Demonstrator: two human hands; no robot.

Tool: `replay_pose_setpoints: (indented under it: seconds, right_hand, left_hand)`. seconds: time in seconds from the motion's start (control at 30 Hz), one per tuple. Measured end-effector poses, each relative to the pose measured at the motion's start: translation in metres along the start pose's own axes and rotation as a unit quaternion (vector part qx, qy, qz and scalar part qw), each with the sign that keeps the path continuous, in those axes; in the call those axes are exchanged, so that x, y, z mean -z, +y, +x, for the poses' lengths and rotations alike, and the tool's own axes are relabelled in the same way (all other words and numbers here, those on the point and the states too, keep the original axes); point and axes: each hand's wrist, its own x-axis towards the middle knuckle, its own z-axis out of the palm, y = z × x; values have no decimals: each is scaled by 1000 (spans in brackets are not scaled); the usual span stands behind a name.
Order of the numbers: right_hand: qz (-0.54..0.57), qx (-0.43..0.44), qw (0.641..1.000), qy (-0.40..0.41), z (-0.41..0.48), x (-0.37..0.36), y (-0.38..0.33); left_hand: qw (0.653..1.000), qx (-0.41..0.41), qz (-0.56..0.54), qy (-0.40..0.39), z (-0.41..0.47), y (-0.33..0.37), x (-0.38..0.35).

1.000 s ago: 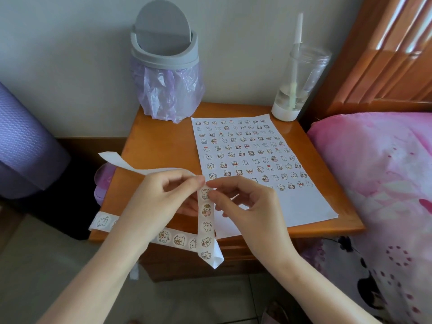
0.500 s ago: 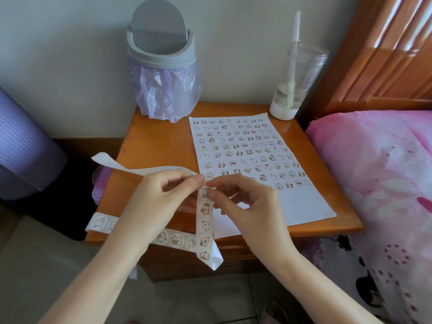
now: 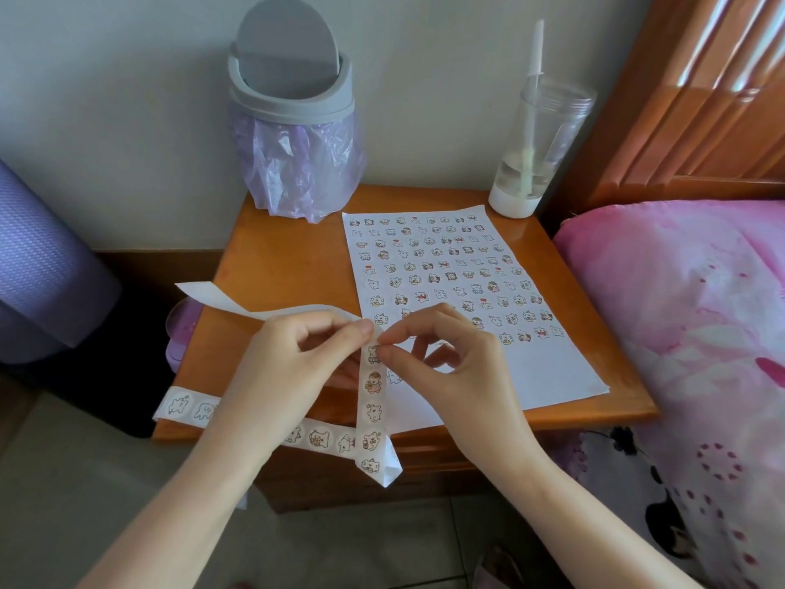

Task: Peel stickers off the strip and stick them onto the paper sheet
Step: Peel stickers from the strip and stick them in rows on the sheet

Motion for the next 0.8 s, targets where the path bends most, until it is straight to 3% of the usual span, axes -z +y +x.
replay_pose_setpoints:
  seconds: [0.3, 0.4, 0.57, 0.8]
  right_hand:
    - [-2, -28, 999, -45, 7, 12, -2]
    - [20, -75, 996, -34, 15, 35, -1]
    - [-34, -157, 984, -71, 20, 56, 8]
    - [-100, -135, 980, -102, 16, 40, 15]
  left_hand:
    - [999, 23, 23, 9, 3, -5, -2]
    - [997, 27, 68, 12, 3, -9, -4]
    - [994, 24, 103, 5, 4, -12, -4]
    - [993, 34, 114, -5, 7, -15, -5]
